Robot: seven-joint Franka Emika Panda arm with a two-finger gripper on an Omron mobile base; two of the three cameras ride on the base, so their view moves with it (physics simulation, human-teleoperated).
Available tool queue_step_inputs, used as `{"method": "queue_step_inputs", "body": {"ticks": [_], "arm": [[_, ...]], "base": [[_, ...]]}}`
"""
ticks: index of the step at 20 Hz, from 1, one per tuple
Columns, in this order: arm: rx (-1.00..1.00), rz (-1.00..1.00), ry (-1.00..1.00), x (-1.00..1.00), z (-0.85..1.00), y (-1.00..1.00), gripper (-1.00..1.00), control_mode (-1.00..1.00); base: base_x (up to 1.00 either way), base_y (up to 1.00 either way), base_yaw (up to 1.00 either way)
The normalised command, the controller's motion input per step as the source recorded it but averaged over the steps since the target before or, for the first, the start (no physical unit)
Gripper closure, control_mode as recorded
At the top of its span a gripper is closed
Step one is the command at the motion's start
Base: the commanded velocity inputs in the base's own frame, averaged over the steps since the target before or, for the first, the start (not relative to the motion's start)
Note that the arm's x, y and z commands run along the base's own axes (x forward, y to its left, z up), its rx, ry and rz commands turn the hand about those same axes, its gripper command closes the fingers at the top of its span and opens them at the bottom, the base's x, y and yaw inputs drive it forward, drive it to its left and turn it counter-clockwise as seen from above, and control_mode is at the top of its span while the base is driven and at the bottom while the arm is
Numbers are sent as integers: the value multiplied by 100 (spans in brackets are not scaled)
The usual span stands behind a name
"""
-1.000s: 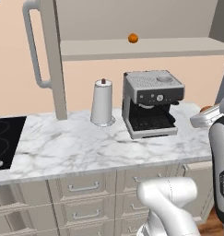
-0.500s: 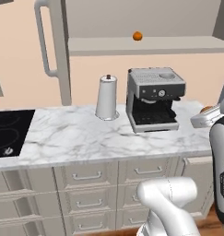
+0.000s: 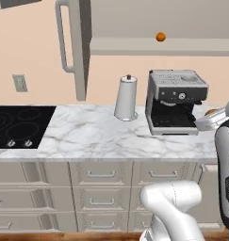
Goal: Pick the tangerines from the cabinet and place them in one bowl. Pick the mango from the sink and place it in the other bowl.
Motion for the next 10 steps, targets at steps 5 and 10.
{"method": "queue_step_inputs", "body": {"ticks": [5, 10], "arm": [[0, 0, 0, 0, 0, 0, 100, 100], [0, 0, 0, 0, 0, 0, 100, 100]], "base": [[-1, 32, 38], [0, 31, 43]]}}
